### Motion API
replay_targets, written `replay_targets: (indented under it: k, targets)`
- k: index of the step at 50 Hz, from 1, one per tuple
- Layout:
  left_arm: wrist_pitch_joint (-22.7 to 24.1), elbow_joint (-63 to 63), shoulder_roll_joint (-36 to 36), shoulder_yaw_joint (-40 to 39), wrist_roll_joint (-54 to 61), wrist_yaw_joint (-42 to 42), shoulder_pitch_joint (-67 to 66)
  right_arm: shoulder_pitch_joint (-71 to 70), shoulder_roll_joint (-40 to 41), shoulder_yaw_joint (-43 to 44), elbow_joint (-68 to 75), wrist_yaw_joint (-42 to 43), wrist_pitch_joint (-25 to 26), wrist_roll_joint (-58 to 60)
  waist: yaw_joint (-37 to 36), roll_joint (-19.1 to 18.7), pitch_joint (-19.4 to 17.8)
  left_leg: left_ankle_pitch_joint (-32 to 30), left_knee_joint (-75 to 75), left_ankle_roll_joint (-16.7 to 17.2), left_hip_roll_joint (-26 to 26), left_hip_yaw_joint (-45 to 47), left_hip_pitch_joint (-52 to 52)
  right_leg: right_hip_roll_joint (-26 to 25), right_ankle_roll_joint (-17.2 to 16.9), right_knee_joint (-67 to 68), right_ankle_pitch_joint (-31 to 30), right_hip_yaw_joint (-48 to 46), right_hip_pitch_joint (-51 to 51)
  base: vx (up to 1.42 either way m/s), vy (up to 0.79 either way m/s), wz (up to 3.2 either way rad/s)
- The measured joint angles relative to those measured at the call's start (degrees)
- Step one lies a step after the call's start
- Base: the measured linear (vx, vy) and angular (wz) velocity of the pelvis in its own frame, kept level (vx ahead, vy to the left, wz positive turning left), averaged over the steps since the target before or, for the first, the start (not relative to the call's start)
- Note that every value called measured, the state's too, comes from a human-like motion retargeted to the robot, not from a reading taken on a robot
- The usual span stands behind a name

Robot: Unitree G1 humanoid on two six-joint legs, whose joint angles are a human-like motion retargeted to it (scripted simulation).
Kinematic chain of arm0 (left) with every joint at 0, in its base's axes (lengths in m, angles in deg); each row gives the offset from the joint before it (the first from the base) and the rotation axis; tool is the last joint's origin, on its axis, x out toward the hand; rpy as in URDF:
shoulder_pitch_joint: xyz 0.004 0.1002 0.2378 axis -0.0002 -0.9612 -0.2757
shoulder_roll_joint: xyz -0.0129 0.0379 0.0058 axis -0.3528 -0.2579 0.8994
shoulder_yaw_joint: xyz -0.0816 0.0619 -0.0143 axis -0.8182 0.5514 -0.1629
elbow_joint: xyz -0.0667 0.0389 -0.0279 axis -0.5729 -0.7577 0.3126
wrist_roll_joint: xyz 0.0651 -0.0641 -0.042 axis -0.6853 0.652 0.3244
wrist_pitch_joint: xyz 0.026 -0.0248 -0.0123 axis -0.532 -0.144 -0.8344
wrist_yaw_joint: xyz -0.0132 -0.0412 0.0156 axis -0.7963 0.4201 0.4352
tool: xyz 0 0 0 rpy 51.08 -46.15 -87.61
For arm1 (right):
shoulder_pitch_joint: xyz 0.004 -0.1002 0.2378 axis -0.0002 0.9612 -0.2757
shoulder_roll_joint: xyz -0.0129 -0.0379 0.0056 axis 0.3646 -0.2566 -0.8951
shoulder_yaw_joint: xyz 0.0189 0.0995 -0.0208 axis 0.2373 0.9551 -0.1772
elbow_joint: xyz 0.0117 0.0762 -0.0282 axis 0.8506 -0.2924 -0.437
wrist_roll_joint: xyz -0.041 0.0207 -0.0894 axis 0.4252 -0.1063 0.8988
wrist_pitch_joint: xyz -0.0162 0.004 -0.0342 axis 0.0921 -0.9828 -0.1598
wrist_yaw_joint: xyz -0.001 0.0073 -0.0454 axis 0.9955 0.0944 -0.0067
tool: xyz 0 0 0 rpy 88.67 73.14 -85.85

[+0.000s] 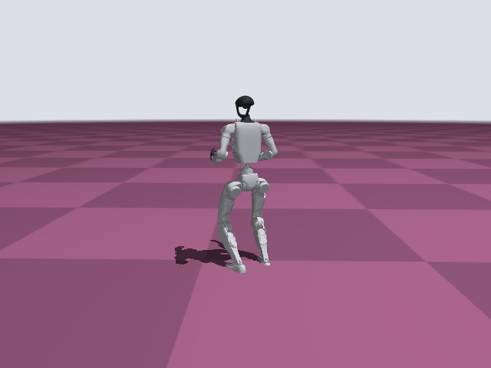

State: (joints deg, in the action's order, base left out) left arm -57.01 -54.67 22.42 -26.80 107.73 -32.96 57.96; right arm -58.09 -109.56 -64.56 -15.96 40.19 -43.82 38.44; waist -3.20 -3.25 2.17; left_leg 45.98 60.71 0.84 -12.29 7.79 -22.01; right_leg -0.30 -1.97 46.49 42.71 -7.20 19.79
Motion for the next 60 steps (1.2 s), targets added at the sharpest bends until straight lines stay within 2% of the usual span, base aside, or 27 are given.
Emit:
replay_targets:
  k: [2,7,15,23,28,33,37,40,50,60]
  targets:
    - [-0.3,-0.07,0.21,-0.03,0.95,-1.23,-0.1,-0.15,-0.45,0.06,-0.31,0.08,0.03,0.26,-1.01,-0.63,1.37,0.22,-0.36,-0.72,0.35,-0.01,-1.18,-1.43,0.33,-4.49,-1.76,-0.22,-0.91,0.01,-0.09,-0.04]
    - [-0.64,-0.25,0.77,0.0,2.74,-2.92,-1.06,0.52,-0.33,-0.16,-0.98,0.18,0.13,1.23,-1.68,-1.05,3.16,0.88,-2.24,-1.98,3.4,0.41,-1.91,-2.09,0.52,-5.98,-2.48,-0.49,-0.47,0.0,-0.03,0.0]
    - [-0.9,0.9,1.54,0.55,5.57,-3.54,-1.8,1.67,0.64,0.86,-1.76,0.62,0.47,1.68,-0.05,0.53,5.54,0.94,-8.1,-5.15,7.42,2.04,-1.31,0.41,0.53,-3.75,-1.1,-0.86,2.03,0.0,-0.01,0.19]
    - [-0.36,3.17,2.37,0.59,7.18,-3.52,-0.48,2.51,1.23,2.16,-3.23,0.22,0.89,1.78,0.76,0.75,6.36,0.93,-8.19,-5.96,8.27,1.5,-2.89,1.14,0.88,-2.2,-0.65,-1.12,3.97,0.0,0.0,0.02]
    - [-0.14,4.95,3.11,0.15,7.3,-4.06,0.92,2.8,0.61,2.99,-4.79,-0.67,1.29,3.08,0.39,-0.61,6.28,1.19,-4.47,-5.51,6.62,0.4,-5.73,-0.45,1.58,-2.56,-1.16,-1.47,4.81,0.0,0.0,0.0]
    - [-0.15,6.62,4.1,-0.05,6.51,-4.62,2.32,2.77,-1.0,3.61,-6.41,-1.5,1.39,4.52,-0.71,-3.07,5.19,1.08,4.03,-4.14,2.66,-0.13,-9.76,-3.38,2.4,-2.03,-1.46,-2.07,5.55,0.0,0.01,-0.04]
    - [0.04,7.68,5.38,0.28,6.34,-4.91,3.51,2.6,-2.72,4.07,-7.45,-1.56,1.46,4.93,-2.0,-5.16,3.91,-1.46,11.21,-1.65,0.02,-2.33,-13.25,-6.08,2.74,-1.81,-1.88,-2.09,5.72,-0.02,0.04,-0.25]
    - [0.27,8.25,6.57,0.73,6.99,-4.83,4.53,2.43,-3.96,4.55,-7.89,-1.31,1.26,4.43,-2.48,-5.72,3.43,-2.88,13.67,-0.12,0.08,-4.49,-15.97,-6.52,2.44,-1.31,-2.18,-1.86,6.49,-0.03,0.06,-0.14]
    - [0.62,3.4,5.8,-0.47,9.57,-0.5,7.12,2.96,-3.98,4.88,-7.17,1.07,1.09,2.67,-0.76,-4.22,3.19,-3.83,7.11,-0.01,5.52,-8.84,-18.15,-0.06,0.76,5.67,-0.71,0.29,11.09,-0.02,0.13,0.02]
    - [-1.13,-3.7,3.83,1.0,5.15,1.93,5.49,1.35,-2.99,3.76,-4.56,4.35,2.69,9.49,2.56,-2.83,2.62,0.33,5.55,-2.79,13.0,-4.92,-18.06,8.63,-1.52,16.05,1.7,4.25,16.63,-0.04,0.28,0.13]
